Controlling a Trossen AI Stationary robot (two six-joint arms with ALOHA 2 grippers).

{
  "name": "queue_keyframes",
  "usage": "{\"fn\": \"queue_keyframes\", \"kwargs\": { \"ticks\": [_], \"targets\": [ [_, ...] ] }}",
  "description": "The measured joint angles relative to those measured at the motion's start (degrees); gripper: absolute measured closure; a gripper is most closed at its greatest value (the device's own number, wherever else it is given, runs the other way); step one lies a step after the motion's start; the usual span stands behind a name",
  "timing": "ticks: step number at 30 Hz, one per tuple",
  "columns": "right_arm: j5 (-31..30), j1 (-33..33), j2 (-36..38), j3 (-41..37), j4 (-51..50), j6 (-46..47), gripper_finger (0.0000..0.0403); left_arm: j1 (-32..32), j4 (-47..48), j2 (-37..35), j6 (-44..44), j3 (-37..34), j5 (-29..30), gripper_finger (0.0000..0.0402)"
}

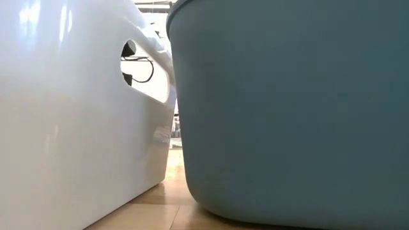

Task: Pick & Place Toothbrushes
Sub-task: Put the orange toothbrush into the green bin

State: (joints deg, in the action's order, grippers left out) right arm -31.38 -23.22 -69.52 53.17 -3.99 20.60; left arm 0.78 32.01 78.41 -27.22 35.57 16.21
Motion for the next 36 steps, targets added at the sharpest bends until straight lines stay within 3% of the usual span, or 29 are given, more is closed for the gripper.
{"fn": "queue_keyframes", "kwargs": {
  "ticks": [17, 36],
  "targets": [
    [0.0, 0.0, 0.0, 0.0, 0.0, 0.0, 0.0403, -0.9, -3.9, 0.0, 2.2, 0.0, 0.3, 0.0215],
    [0.0, 0.0, 0.0, 0.0, -0.1, -0.1, 0.0403, -0.9, -5.5, 0.7, 3.5, 0.0, 3.9, 0.0221]
  ]
}}
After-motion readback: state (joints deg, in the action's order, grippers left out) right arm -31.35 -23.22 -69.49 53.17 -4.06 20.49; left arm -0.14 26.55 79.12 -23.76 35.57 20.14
